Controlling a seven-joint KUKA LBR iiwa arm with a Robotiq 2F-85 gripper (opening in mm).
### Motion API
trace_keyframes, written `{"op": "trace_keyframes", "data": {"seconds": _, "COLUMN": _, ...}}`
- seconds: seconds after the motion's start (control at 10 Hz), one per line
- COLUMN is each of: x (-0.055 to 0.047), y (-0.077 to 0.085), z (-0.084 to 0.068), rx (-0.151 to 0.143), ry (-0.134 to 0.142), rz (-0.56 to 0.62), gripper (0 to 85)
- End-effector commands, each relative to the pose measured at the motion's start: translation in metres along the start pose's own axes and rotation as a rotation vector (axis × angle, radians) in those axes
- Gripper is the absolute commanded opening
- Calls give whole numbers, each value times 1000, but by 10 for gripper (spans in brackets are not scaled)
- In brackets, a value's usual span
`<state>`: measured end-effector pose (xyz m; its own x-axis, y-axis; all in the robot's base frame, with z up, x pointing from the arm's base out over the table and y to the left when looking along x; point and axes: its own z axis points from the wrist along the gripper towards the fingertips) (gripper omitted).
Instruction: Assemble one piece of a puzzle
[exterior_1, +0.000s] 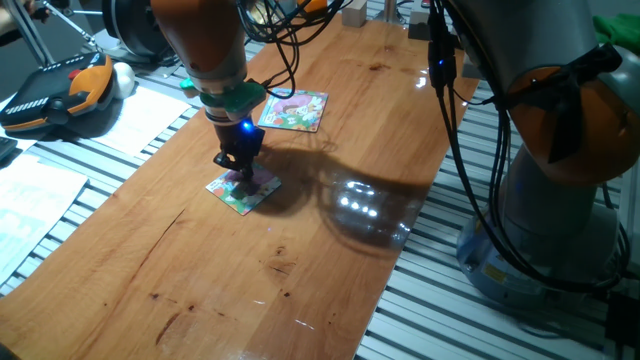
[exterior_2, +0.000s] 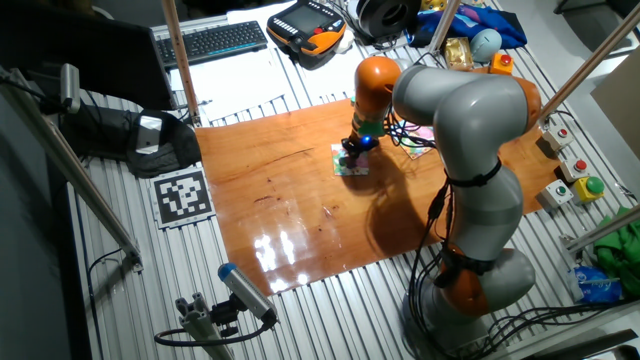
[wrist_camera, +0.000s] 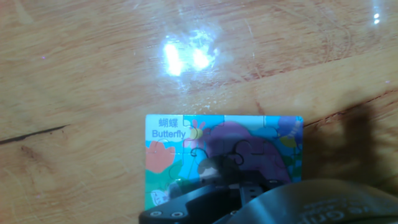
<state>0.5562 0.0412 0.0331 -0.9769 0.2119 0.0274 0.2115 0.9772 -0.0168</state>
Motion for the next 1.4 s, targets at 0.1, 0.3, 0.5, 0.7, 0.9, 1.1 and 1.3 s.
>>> {"op": "trace_keyframes", "data": {"seconds": 0.1, "x": -1, "y": -3, "z": 0, "rx": 3, "ry": 1, "rz": -5, "gripper": 0}}
{"op": "trace_keyframes", "data": {"seconds": 0.3, "x": -1, "y": -5, "z": -1, "rx": 14, "ry": 0, "rz": -12, "gripper": 0}}
{"op": "trace_keyframes", "data": {"seconds": 0.5, "x": -1, "y": -6, "z": 0, "rx": 21, "ry": 2, "rz": -20, "gripper": 0}}
{"op": "trace_keyframes", "data": {"seconds": 0.7, "x": -1, "y": -6, "z": 2, "rx": 18, "ry": 4, "rz": -21, "gripper": 0}}
{"op": "trace_keyframes", "data": {"seconds": 0.9, "x": -1, "y": -4, "z": 3, "rx": 16, "ry": 6, "rz": -21, "gripper": 0}}
{"op": "trace_keyframes", "data": {"seconds": 1.1, "x": -1, "y": -3, "z": 4, "rx": 14, "ry": 6, "rz": -18, "gripper": 0}}
{"op": "trace_keyframes", "data": {"seconds": 1.3, "x": -1, "y": -2, "z": 5, "rx": 10, "ry": 7, "rz": -17, "gripper": 0}}
